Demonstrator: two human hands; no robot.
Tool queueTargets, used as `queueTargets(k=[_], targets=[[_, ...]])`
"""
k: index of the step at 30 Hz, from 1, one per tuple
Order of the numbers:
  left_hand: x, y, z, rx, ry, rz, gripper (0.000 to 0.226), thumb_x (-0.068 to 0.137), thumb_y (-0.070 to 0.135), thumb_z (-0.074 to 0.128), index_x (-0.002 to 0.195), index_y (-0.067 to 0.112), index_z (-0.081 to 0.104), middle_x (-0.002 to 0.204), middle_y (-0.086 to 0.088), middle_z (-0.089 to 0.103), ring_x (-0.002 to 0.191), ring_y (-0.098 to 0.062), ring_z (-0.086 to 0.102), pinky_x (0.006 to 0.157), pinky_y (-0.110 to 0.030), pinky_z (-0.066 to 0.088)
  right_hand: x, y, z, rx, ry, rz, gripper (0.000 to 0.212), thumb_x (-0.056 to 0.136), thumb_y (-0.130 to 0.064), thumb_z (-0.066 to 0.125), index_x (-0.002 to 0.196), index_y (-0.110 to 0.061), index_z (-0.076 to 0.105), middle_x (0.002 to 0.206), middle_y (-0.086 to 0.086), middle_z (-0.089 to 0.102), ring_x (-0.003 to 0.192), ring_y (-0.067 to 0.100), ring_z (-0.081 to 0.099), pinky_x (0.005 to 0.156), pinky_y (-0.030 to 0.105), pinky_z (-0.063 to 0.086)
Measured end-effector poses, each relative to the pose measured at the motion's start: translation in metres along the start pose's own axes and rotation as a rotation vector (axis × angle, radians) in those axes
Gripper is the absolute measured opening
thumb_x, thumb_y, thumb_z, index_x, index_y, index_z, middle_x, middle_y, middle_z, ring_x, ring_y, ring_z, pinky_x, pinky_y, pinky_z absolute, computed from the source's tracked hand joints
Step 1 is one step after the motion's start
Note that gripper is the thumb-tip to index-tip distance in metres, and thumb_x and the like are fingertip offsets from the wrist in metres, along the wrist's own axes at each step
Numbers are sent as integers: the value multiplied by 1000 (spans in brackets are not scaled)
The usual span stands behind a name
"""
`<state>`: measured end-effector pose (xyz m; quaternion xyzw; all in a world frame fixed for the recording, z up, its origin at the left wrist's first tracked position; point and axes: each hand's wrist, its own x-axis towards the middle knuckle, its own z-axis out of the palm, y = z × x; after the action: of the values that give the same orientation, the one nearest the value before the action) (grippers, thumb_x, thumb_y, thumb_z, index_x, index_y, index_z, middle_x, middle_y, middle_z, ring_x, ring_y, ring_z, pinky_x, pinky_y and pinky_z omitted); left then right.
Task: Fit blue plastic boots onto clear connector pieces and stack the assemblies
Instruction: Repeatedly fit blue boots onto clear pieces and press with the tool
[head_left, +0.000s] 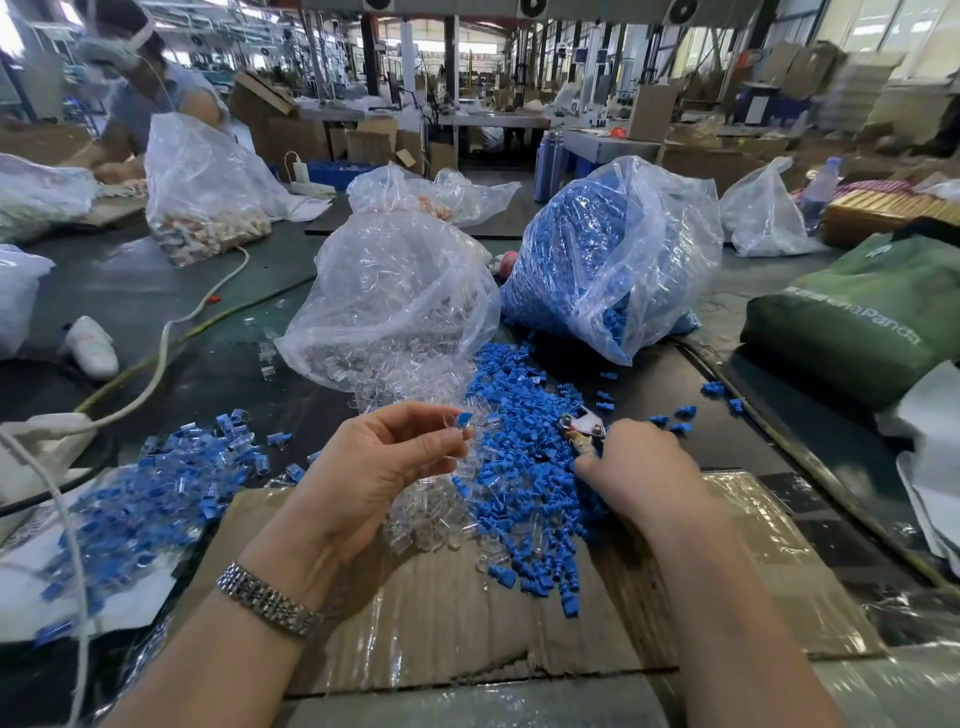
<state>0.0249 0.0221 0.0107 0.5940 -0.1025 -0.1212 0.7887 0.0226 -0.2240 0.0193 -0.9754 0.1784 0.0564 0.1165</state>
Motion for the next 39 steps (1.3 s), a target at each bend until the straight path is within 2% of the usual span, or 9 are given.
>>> queueTargets(k=[5,7,9,12,17,28,31,35,39], targets=[[0,2,-2,-59,51,1,28,71,15,81,99,12,80,110,-19,75,95,-25,74,76,-26,59,-6,2,-14,374,69,-50,33,98,-31,51,78,-6,54,72,8,55,64,26,53,56,35,42],[1,2,-5,-98,76,-4,25,75,11,78,99,10,80,111,-19,75,96,-25,75,75,-25,59,-13,1,-25,743,-77,-135,31,101,-28,57,85,-2,63,71,9,59,61,21,60,59,41,57],[2,2,-6,-148,92,-5,22,77,8,76,98,9,80,111,-18,75,97,-24,75,75,-25,59,-25,-3,-30,951,-358,-247,29,101,-24,62,99,5,67,72,8,67,64,19,68,60,32,60],[3,3,-6,-187,98,12,22,74,8,77,95,12,82,111,-15,76,99,-22,74,75,-25,59,-40,-17,-23,901,-627,-367,37,102,-25,61,116,9,62,80,11,71,77,26,71,71,36,61],[4,1,-4,-127,69,40,28,66,17,84,94,15,82,105,-10,77,94,-18,73,78,-25,59,-49,-27,-17,830,-617,-465,43,100,-34,62,116,7,63,82,9,72,81,25,70,89,53,58],[2,-3,2,67,98,110,36,59,31,86,93,19,82,98,-10,79,89,-16,74,77,-22,58,-49,-34,-10,733,-533,-476,44,102,-43,57,97,-1,67,74,4,71,74,24,71,75,43,60],[2,-3,1,85,128,119,37,59,33,85,93,19,82,100,-12,78,93,-21,74,87,-32,60,-51,-41,-7,733,-493,-458,42,103,-45,56,82,-10,67,64,1,69,61,18,70,59,31,57],[1,-4,-3,107,136,124,36,63,32,84,95,17,82,104,-14,77,102,-28,73,95,-39,56,-52,-45,-3,731,-484,-443,45,102,-47,55,77,-12,66,68,6,69,60,20,69,66,38,59],[1,-1,-6,227,135,162,22,75,25,80,97,22,81,101,-7,79,97,-19,74,81,-23,57,-52,-41,-10,794,-557,-440,47,100,-53,55,87,-10,68,70,2,71,63,20,70,61,35,59]])
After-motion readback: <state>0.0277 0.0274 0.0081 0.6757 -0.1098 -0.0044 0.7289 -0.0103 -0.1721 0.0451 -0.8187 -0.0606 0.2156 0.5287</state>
